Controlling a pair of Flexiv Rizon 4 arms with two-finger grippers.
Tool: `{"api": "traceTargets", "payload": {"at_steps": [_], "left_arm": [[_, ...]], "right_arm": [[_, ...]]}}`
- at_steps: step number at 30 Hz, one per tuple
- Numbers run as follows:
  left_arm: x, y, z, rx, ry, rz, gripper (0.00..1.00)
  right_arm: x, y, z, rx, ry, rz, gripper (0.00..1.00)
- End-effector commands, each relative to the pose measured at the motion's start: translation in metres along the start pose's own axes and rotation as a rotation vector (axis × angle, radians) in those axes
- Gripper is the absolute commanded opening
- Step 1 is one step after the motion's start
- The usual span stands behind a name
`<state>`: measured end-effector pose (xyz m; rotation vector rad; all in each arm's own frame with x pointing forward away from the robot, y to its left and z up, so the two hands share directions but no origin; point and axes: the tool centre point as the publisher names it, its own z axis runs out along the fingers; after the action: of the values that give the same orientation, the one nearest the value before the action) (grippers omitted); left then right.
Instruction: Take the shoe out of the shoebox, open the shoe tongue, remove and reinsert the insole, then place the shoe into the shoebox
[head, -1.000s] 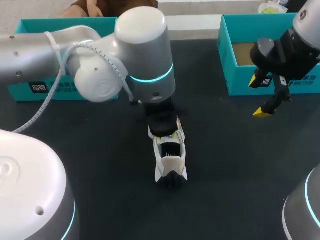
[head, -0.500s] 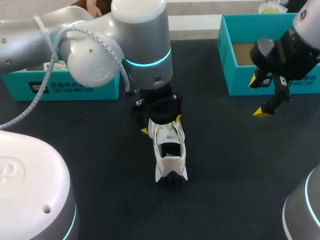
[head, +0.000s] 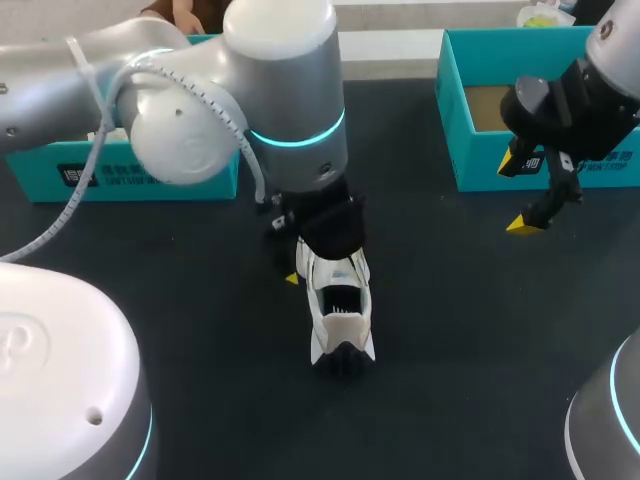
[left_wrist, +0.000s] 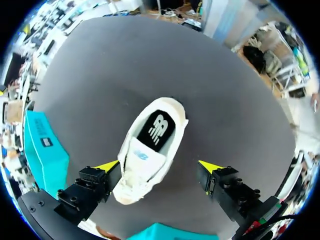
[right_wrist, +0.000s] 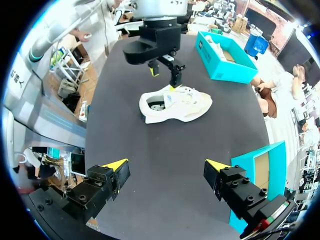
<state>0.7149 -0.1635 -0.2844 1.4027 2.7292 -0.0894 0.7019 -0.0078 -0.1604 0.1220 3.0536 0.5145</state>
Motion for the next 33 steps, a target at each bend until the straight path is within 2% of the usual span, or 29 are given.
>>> {"api": "traceTargets", "payload": {"at_steps": [1, 14, 20, 28, 33], "left_arm": [[0.022, -0.003, -0.005, -0.132, -0.004, -0.799, 1.00], [0.022, -0.003, -0.005, -0.132, -0.004, -0.799, 1.00], [0.030, -0.024, -0.004, -0.039, 0.108, -0.916, 1.00], [0.035, -0.048, -0.007, 0.060, 0.153, -0.984, 1.00], [0.036, -0.066, 0.000, 0.069, 0.125, -0.964, 1.00]], "right_arm": [[-0.002, 0.001, 0.001, 0.003, 0.003, 0.000, 1.00], [-0.002, 0.001, 0.001, 0.003, 0.003, 0.000, 1.00], [-0.002, 0.001, 0.001, 0.003, 0.003, 0.000, 1.00], [-0.002, 0.001, 0.001, 0.003, 0.003, 0.000, 1.00], [-0.002, 0.001, 0.001, 0.003, 0.003, 0.000, 1.00]]}}
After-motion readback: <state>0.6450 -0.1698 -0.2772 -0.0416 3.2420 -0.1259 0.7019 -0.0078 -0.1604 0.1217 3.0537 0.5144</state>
